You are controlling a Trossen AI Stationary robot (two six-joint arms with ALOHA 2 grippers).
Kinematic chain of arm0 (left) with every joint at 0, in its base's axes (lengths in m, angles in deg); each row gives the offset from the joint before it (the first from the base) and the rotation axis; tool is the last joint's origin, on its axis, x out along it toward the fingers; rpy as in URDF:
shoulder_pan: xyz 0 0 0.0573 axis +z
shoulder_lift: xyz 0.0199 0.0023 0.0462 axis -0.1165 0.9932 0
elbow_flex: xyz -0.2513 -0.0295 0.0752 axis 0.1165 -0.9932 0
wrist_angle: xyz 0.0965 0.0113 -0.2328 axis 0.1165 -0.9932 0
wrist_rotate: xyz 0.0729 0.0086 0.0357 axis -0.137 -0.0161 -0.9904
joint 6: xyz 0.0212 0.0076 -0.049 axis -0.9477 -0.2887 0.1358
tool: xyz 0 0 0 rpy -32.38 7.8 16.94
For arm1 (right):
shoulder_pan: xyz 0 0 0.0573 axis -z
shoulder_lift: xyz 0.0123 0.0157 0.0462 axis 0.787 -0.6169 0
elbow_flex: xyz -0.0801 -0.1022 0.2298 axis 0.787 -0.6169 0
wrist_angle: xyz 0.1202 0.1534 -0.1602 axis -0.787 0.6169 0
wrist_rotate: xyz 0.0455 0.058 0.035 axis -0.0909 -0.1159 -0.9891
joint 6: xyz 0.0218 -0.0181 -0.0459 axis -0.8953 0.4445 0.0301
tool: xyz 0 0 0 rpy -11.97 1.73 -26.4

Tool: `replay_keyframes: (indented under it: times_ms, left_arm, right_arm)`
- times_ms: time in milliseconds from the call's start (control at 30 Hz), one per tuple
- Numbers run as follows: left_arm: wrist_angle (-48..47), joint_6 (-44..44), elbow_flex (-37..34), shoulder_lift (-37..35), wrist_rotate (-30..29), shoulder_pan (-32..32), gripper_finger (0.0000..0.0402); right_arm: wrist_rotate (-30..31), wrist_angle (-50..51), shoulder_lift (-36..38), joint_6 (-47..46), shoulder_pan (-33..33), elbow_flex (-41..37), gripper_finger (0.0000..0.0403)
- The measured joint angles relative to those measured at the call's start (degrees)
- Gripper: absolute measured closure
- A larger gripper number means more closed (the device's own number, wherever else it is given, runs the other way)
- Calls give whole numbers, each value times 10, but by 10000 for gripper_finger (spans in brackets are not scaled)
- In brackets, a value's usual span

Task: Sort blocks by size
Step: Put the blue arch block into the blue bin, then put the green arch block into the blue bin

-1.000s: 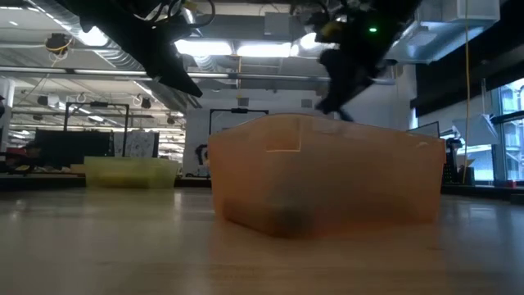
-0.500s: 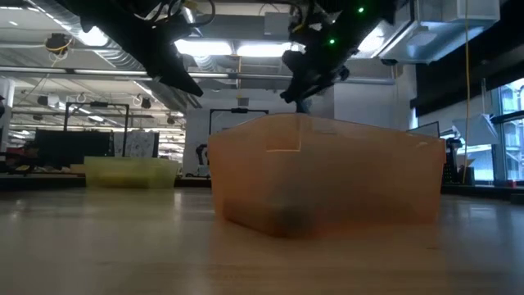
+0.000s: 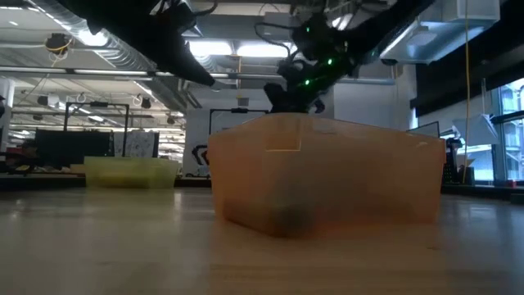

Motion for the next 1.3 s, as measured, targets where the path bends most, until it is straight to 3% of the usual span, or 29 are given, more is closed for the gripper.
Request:
replay_keyframes:
  times_ms: [300, 533, 967, 1100, 1300]
  left_arm:
    - [5, -2, 0, 1, 7, 0, 205]
    - [5, -2, 0, 1, 7, 0, 205]
    - [4, -1, 0, 1, 7, 0, 205]
    - [1, -3, 0, 1, 7, 0, 205]
    - [-3, -7, 0, 1, 7, 0, 205]
  right_arm:
    - [-108, -105, -73, -47, 90, 0, 256]
    - [-114, -103, -91, -48, 101, 0, 251]
    - [-123, -104, -91, -46, 100, 0, 152]
    - [-174, -76, -66, -27, 101, 0, 139]
    - [-171, 58, 42, 0, 86, 1, 137]
